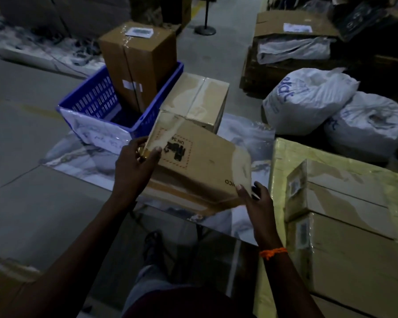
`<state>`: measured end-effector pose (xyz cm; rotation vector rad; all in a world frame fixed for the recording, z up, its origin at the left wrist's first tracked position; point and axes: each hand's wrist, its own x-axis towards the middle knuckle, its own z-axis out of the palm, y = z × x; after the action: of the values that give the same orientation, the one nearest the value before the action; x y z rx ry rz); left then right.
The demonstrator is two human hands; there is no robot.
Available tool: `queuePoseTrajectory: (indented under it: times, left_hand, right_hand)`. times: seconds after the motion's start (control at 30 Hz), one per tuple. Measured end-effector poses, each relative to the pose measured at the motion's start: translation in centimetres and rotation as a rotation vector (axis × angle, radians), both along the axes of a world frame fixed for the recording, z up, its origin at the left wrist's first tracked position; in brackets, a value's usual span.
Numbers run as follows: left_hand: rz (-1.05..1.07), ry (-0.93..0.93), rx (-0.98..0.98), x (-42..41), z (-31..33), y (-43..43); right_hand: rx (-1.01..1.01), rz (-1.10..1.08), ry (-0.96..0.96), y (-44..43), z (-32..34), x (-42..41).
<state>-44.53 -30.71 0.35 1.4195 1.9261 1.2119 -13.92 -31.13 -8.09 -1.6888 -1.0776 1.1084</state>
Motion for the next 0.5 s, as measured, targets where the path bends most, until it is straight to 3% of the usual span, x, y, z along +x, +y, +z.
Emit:
queuePoseTrajectory:
  times: [0.07,0.23,0.5]
  left_hand:
    - [-0.033,-0.107,-0.051,-0.2,-0.9,-0.8]
    - [-0.062,-0.217,-0.128,1.8,-3.6,-3.1]
    - [-0.120,-0.324,-0.219,3.7,-6.9,-3.7]
  right_hand:
    - [0.040,0.006,0.140,-0.4,-0.5,0.4]
    - [0.131,-0.091,-0.003,-0.9,0.4,1.9]
    - [0.147,-0.157,0.014,-3.3,0.4,5.0]
